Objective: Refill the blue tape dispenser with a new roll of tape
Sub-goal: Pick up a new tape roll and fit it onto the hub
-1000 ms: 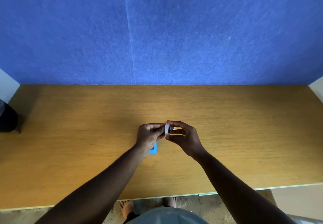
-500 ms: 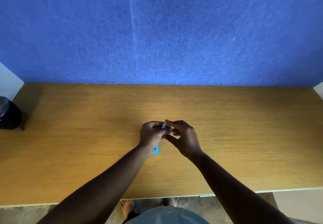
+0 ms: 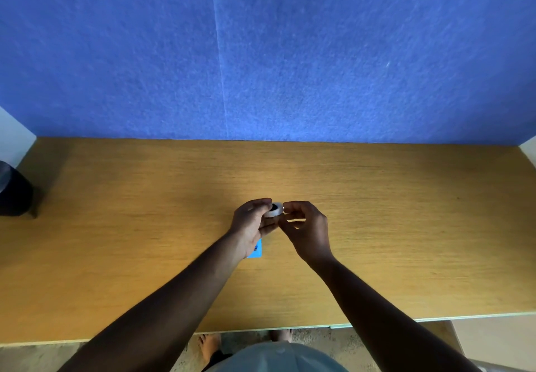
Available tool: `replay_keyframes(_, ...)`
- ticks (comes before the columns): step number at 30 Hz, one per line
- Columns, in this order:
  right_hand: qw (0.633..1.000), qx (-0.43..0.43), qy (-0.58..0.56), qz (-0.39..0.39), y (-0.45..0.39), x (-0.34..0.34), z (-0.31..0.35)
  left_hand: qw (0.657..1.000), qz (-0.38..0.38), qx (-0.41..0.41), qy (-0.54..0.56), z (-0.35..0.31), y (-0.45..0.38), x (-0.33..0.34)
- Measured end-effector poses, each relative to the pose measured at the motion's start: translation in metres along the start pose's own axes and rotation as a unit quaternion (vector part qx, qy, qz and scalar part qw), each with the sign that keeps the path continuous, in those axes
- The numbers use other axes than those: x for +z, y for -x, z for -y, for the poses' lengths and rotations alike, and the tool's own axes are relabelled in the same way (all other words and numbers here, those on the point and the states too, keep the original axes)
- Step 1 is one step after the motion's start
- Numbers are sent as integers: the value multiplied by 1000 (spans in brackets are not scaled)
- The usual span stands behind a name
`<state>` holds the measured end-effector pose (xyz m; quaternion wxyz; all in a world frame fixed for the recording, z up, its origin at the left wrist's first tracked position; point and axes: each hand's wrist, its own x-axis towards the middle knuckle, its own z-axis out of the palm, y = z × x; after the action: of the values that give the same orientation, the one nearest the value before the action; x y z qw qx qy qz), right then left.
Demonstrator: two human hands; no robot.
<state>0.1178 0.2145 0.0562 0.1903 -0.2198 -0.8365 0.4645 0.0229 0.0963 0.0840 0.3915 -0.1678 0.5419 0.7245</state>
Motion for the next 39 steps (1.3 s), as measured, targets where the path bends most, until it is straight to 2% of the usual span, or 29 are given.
replay_keyframes(5,998,40,-52,10,-1,1,2,999,24,-17,30,-1,-2,-6)
replay_keyframes(11,993,62,-82,50,1,3,5,1000,27,-4,-10,0,-1,-11)
replay_keyframes(26,998,3,-54,15,5,16,11,999,25,10,28,-1,2,-27)
replay_keyframes(29,997,20,-62,38,4,22,10,1000,7,29,-2,0,0,-34)
replay_keyframes(34,992,64,-58,88,-2,34,5,990,-38,70,-113,2,-6,-53)
replay_keyframes(39,985,36,-21,170,-9,43,7,982,-60,73,-165,1,-8,-63)
